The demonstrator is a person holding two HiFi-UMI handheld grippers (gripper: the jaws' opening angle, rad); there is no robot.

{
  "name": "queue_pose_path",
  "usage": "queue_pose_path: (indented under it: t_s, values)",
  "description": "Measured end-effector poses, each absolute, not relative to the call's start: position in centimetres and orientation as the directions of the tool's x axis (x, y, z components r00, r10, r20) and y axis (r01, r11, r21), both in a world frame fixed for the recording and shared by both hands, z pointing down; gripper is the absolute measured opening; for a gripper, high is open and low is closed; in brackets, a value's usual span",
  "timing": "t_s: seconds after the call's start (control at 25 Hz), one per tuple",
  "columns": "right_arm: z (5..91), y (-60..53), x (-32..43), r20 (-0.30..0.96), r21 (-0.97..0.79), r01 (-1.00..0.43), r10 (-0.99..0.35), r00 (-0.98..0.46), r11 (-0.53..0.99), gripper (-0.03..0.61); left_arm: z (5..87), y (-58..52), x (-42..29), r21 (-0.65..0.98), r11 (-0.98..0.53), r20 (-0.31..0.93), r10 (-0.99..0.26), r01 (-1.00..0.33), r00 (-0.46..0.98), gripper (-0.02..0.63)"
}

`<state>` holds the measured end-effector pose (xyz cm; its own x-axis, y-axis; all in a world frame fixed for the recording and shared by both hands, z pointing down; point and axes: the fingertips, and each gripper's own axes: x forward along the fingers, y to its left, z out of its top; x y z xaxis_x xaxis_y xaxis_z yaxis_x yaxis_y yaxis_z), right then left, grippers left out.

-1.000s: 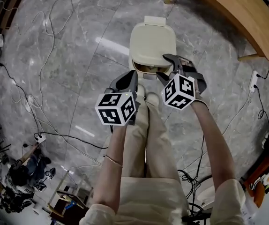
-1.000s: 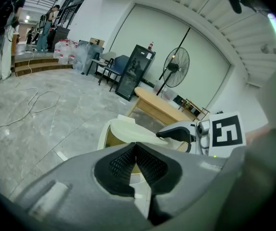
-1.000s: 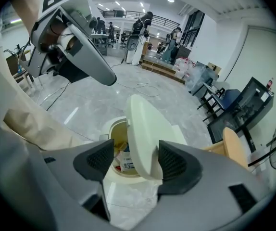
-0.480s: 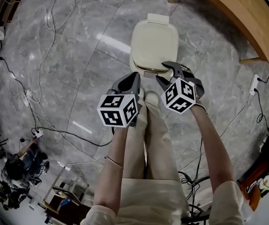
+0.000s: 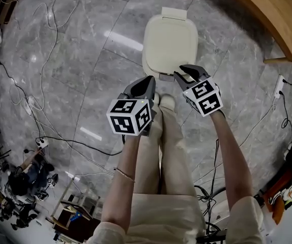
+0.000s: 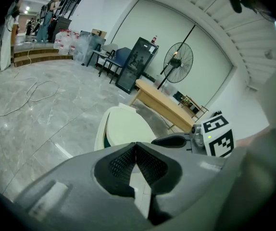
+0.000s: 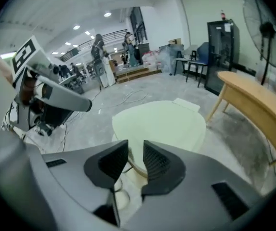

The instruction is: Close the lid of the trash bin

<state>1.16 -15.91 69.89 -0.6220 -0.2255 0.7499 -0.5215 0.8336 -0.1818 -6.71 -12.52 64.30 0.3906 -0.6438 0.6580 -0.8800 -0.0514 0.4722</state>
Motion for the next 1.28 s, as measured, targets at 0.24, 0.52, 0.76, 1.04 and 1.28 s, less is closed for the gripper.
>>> queue_pose_path:
  t_s: [0.24,0.52,0.76,1.04,1.28]
  values:
    - [71.3,-16.5,1.8,0.743,-0.222,-0.628,-0.287,-0.604,0.746,0.023,65.4,-12.6,-7.0,0.478,-0.070,0.662,-0.626,-0.876,0.412,0.023]
    - [73.2,-16.5,2.0,0.749,-0.226,-0.681,-0.322,-0.579,0.697,0.006,67.1,-12.8,-6.9,0.478,-0.096,0.665,-0.610,-0.873,0.431,0.023]
    - [74.3,-16.4,2.3,0.749,-0.234,-0.735,-0.364,-0.554,0.636,0.005,68.5,-12.8,-6.8,0.479,-0.105,0.668,-0.601,-0.872,0.439,0.023]
    - [74.6,-16.5,2.3,0.746,-0.224,-0.762,-0.396,-0.535,0.608,0.005,69.2,-13.0,-6.8,0.480,-0.111,0.669,-0.596,-0.870,0.445,0.023]
    - [74.9,-16.5,2.3,0.752,-0.203,-0.771,-0.408,-0.518,0.604,0.005,69.5,-13.2,-6.7,0.484,-0.115,0.669,-0.591,-0.868,0.451,0.023]
